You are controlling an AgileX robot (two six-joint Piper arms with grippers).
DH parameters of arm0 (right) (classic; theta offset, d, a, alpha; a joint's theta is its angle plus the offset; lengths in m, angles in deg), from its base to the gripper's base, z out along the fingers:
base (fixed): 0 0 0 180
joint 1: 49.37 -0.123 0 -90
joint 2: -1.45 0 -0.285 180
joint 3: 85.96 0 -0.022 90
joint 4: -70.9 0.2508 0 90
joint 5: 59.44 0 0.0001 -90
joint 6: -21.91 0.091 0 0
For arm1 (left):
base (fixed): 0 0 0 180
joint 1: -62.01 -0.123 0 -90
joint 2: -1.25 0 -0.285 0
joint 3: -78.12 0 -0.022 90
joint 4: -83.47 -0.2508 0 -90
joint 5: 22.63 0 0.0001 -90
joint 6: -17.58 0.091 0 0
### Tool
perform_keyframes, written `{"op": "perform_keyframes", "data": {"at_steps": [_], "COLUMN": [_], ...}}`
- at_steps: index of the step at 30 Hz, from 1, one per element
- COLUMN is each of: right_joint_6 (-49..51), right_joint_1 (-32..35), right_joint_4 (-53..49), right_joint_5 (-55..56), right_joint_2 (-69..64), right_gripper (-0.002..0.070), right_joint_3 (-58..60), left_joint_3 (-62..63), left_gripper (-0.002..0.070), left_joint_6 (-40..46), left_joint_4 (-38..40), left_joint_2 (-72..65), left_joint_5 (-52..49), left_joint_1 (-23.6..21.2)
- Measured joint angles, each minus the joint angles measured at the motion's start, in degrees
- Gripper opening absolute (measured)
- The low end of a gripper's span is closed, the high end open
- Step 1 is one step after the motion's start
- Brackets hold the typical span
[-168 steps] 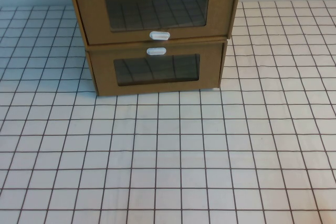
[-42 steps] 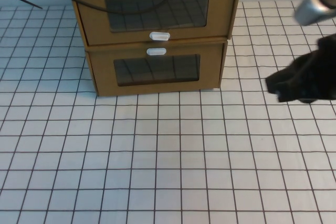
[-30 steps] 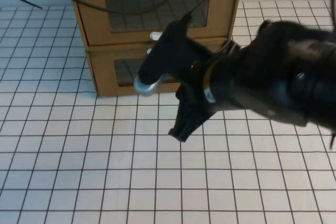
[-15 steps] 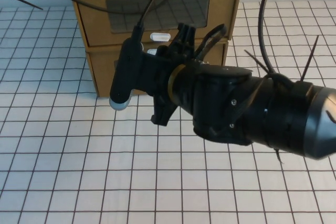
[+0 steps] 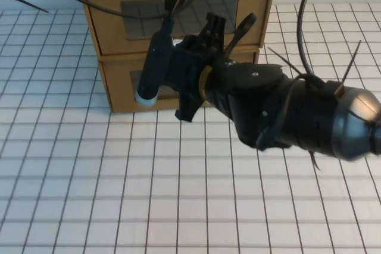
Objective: Open the shoe box
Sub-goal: 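Pull the top drawer of the cardboard box fully open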
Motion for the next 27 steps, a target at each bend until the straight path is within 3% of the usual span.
{"op": "perform_keyframes", "data": {"at_steps": [8, 27], "right_joint_6": [0.0, 0.0], "right_joint_1": [2.5, 2.8], "right_joint_4": [-3.2, -5.7], "right_joint_5": [5.2, 2.4], "right_joint_2": [-1.4, -8.9], "right_gripper": [0.0234, 0.0232], "right_joint_3": [-0.3, -7.2], "left_joint_3": [0.0, 0.0], "left_gripper": [-0.0002, -0.0002], "left_joint_6": [-0.1, -0.1], "left_joint_4": [0.0, 0.0], "left_joint_2": [0.1, 0.1], "left_joint_5": [-0.6, -1.0], "left_joint_1": [0.0, 0.0]}}
